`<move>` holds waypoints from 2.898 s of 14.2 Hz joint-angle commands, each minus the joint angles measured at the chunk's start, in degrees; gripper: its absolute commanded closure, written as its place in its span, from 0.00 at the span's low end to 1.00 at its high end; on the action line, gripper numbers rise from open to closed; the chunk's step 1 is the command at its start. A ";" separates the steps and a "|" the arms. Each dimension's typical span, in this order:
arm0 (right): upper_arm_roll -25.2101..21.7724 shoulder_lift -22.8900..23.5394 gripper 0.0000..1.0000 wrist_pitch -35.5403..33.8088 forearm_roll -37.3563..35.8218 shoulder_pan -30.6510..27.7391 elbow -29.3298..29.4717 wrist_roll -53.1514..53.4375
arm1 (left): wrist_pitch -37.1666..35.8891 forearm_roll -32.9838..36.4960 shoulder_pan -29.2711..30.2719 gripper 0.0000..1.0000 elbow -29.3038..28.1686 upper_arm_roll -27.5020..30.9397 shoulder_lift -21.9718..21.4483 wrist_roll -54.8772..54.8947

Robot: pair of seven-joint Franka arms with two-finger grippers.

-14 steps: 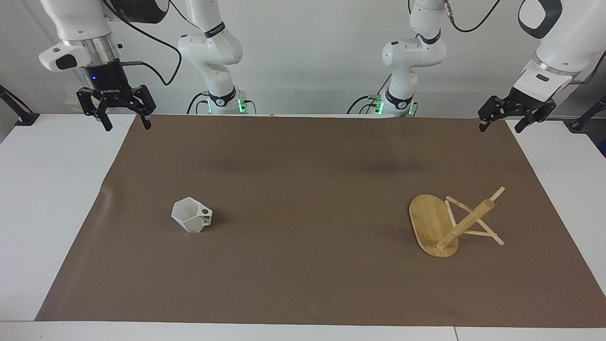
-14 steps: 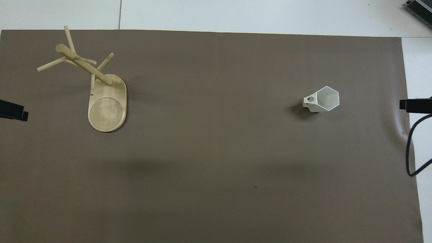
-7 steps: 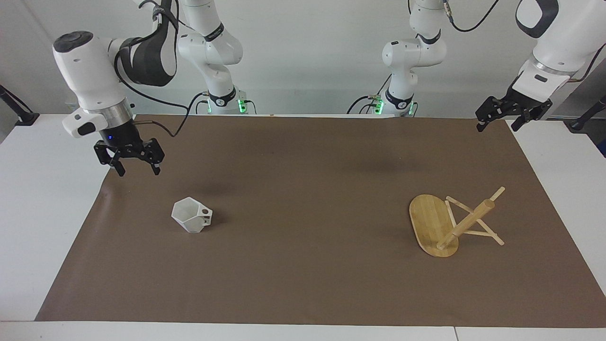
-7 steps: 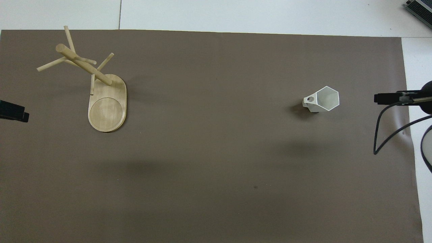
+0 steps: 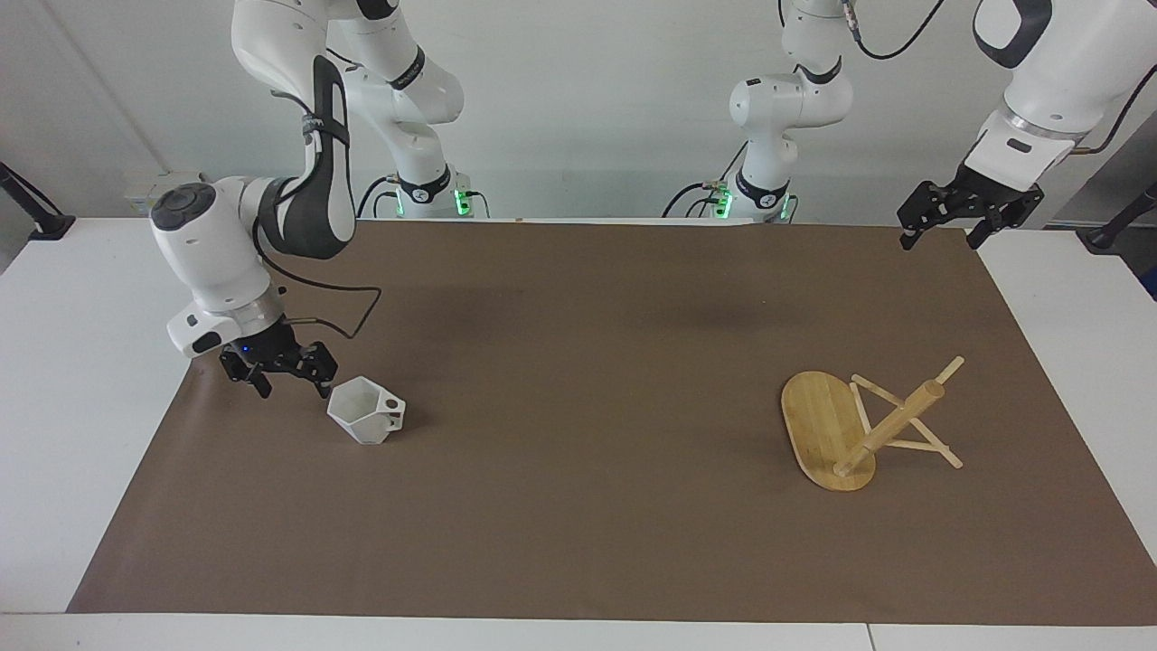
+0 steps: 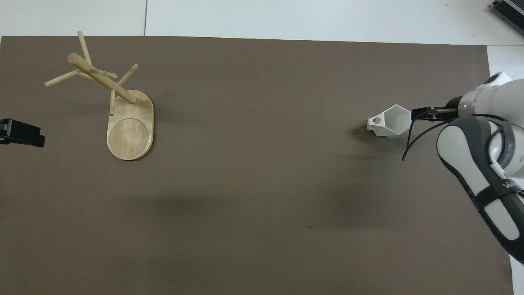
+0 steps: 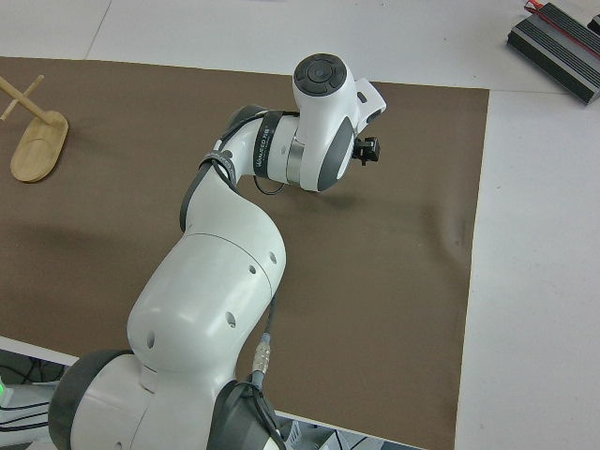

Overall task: Hang cup on rack
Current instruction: 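Reach the right gripper to the white mug and grasp its rim, then lift the white mug with the right gripper toward the mug tree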

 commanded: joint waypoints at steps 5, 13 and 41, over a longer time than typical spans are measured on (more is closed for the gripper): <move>2.53 -0.60 0.09 0.88 0.62 -0.19 -1.25 4.05 | -0.16 -0.43 -0.30 0.00 -1.05 0.32 -1.17 -0.49; 2.53 -1.04 0.83 0.44 0.62 -0.19 -2.13 7.30 | -0.16 -0.43 -0.30 0.00 -1.05 0.32 -1.17 -0.58; 28.79 -3.77 1.00 -16.01 36.29 0.60 17.73 13.79 | 0.44 -2.61 -0.13 0.00 -4.47 0.41 -2.83 4.15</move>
